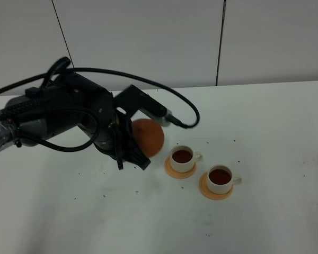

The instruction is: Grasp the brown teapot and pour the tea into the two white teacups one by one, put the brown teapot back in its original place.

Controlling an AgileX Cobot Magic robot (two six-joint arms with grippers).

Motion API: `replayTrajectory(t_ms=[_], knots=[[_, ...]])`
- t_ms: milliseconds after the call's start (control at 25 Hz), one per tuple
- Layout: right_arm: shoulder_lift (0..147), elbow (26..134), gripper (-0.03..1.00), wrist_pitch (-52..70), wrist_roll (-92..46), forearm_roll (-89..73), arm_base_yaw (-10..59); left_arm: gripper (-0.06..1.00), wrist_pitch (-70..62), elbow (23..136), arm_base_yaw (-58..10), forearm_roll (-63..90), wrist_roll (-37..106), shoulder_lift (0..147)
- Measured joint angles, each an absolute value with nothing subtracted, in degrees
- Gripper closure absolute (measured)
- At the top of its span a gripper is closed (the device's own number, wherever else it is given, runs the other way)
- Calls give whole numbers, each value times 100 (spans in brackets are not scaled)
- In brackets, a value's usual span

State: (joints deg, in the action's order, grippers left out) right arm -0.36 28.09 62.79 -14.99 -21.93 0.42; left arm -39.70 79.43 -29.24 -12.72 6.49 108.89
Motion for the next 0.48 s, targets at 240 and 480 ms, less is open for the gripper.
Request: replayTrajectory(t_ms=[240, 480], knots=[[-36, 2809, 72, 6279, -1499, -2193, 42, 78, -3759, 7972, -2615, -1272, -268, 10889], [-36, 2809, 72, 6279, -1499, -2193, 42, 78, -3482, 7999, -2473, -1266, -1203, 11102]])
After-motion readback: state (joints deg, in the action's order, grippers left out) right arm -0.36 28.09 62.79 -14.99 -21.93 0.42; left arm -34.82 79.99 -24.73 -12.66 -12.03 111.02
